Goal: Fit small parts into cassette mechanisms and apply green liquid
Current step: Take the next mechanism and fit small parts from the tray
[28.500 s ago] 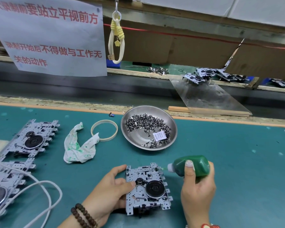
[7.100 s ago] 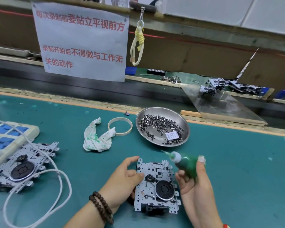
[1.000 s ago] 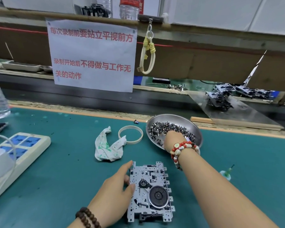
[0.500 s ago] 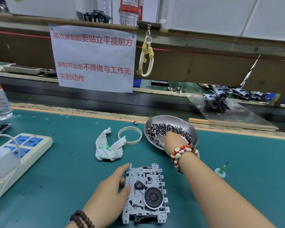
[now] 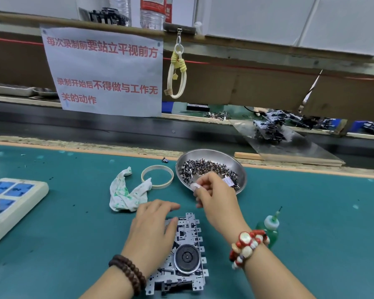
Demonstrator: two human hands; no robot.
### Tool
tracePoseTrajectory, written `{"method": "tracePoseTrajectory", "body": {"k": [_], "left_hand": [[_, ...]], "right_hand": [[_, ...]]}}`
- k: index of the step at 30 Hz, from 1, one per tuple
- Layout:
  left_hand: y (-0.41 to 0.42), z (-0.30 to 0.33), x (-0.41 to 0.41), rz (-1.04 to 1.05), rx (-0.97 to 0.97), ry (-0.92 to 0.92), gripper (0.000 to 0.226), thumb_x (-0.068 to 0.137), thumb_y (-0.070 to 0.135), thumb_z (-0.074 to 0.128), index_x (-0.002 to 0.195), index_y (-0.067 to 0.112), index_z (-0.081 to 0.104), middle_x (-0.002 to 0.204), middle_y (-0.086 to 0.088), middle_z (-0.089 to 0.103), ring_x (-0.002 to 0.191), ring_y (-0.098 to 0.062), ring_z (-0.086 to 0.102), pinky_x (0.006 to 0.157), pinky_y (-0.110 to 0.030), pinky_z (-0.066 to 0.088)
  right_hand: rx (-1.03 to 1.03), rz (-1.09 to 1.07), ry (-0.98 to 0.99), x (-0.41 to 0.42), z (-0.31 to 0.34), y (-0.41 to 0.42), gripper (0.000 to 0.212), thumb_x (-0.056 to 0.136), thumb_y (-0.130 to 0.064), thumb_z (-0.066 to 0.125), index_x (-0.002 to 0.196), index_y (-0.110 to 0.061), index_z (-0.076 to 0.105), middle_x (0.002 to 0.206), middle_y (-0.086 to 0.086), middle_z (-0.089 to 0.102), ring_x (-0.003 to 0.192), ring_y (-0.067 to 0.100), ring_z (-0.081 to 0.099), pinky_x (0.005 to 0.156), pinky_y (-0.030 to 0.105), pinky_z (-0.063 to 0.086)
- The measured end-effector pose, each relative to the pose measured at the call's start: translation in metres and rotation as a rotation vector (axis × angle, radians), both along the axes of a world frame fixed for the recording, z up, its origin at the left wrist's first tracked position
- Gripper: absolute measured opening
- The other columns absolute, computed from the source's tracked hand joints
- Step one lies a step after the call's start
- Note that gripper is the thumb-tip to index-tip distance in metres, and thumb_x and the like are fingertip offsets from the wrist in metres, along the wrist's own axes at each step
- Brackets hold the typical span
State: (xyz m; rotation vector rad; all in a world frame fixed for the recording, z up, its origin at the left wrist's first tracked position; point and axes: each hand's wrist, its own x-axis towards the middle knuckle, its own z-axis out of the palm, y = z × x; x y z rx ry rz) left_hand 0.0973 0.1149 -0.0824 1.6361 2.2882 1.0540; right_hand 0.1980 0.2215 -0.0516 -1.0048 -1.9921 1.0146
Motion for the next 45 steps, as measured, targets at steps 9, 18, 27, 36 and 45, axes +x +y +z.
{"method": "tracePoseTrajectory", "body": {"k": [9, 18, 27, 36, 45], "left_hand": [[0.0, -0.012, 0.011, -0.041, 0.014, -0.073, 0.02, 0.095, 0.029, 0.045, 0.111, 0.039, 0.051, 0.096, 0.031, 0.04, 0.105, 0.001, 0.033, 0.093, -0.016, 0.029], [0.001, -0.005, 0.01, -0.075, -0.014, -0.142, 0.02, 0.094, 0.03, 0.046, 0.105, 0.046, 0.046, 0.098, 0.028, 0.047, 0.104, 0.003, 0.04, 0.096, -0.022, 0.033], [0.001, -0.003, 0.013, -0.095, -0.018, -0.194, 0.027, 0.093, 0.027, 0.049, 0.087, 0.052, 0.04, 0.097, 0.027, 0.052, 0.102, 0.006, 0.045, 0.097, -0.025, 0.036], [0.001, -0.002, 0.014, -0.106, -0.007, -0.226, 0.026, 0.093, 0.028, 0.049, 0.088, 0.052, 0.04, 0.097, 0.026, 0.052, 0.102, 0.007, 0.046, 0.097, -0.029, 0.037], [0.001, -0.002, 0.014, -0.127, 0.009, -0.172, 0.018, 0.09, 0.032, 0.053, 0.086, 0.047, 0.043, 0.094, 0.024, 0.053, 0.1, 0.004, 0.047, 0.095, -0.032, 0.037]], "right_hand": [[-0.095, -0.08, 0.022, 0.025, -0.027, -0.029, 0.017, 0.085, -0.016, 0.061, 0.075, -0.029, 0.06, 0.068, -0.008, 0.065, 0.063, 0.004, 0.062, 0.071, 0.029, 0.054], [-0.241, -0.083, 0.122, 0.03, -0.035, -0.028, 0.018, 0.087, -0.008, 0.059, 0.083, -0.025, 0.059, 0.071, -0.003, 0.065, 0.065, 0.007, 0.066, 0.075, 0.033, 0.056], [-0.325, -0.012, 0.249, 0.038, -0.037, -0.027, 0.018, 0.085, -0.001, 0.061, 0.074, -0.015, 0.061, 0.073, 0.005, 0.068, 0.066, 0.008, 0.064, 0.056, 0.019, 0.051], [-0.349, -0.01, 0.188, 0.039, -0.036, -0.026, 0.017, 0.083, -0.002, 0.064, 0.082, -0.019, 0.063, 0.066, 0.007, 0.069, 0.053, 0.008, 0.058, 0.048, 0.018, 0.047], [-0.247, -0.017, 0.101, 0.037, -0.036, -0.029, 0.017, 0.081, -0.013, 0.068, 0.067, -0.021, 0.064, 0.059, -0.009, 0.064, 0.051, -0.001, 0.05, 0.049, 0.015, 0.041]]}}
